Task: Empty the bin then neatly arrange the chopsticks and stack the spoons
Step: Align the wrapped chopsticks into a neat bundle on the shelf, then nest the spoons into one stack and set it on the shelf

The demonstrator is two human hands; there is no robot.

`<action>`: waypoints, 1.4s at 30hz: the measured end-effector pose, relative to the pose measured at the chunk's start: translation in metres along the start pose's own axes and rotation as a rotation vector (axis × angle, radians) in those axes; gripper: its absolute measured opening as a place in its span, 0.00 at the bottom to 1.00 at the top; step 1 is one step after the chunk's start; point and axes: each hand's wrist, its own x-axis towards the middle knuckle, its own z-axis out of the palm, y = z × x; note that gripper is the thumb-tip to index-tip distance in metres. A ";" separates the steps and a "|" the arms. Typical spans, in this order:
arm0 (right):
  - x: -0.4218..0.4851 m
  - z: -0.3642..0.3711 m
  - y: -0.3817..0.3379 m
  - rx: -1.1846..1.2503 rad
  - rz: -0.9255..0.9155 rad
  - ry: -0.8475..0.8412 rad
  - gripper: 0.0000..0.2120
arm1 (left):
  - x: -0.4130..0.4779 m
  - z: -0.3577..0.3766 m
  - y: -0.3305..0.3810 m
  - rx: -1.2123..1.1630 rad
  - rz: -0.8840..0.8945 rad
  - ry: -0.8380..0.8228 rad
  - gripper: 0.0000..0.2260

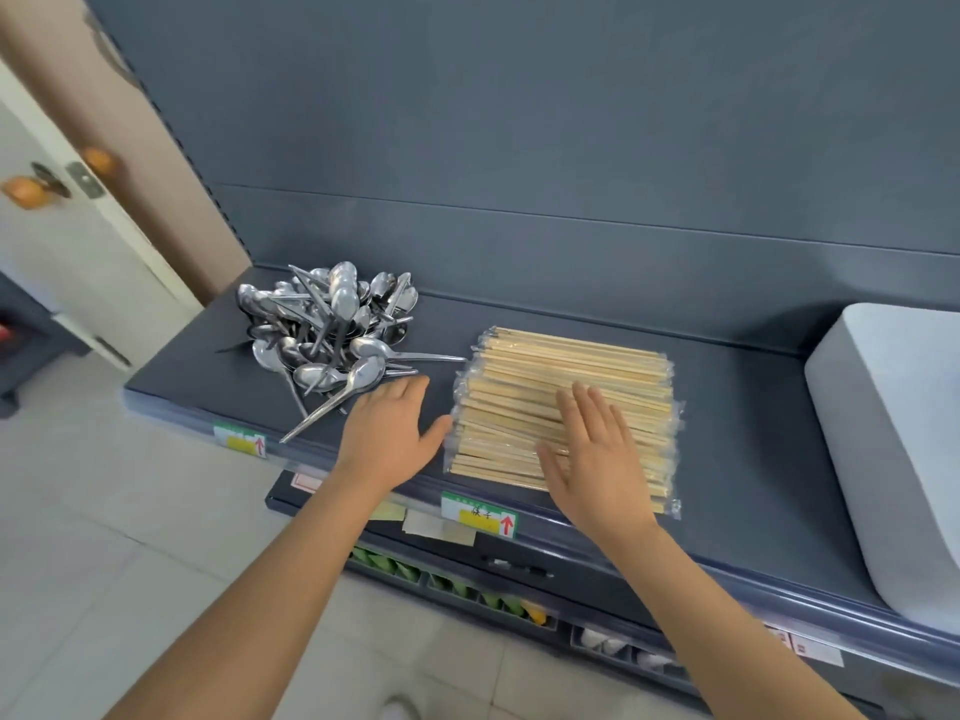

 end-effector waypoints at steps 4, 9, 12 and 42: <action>0.018 0.010 -0.051 0.032 -0.099 -0.022 0.22 | -0.008 -0.007 -0.043 0.078 -0.042 -0.024 0.28; 0.041 0.035 -0.132 0.158 -0.101 -0.114 0.23 | -0.013 -0.021 -0.118 -0.006 -0.030 0.030 0.27; 0.055 0.055 -0.187 0.249 -0.026 -0.161 0.26 | -0.006 -0.031 -0.166 -0.002 0.017 0.026 0.28; 0.228 0.081 -0.280 0.169 0.540 -0.302 0.07 | 0.250 -0.023 -0.239 -0.084 0.391 -0.120 0.14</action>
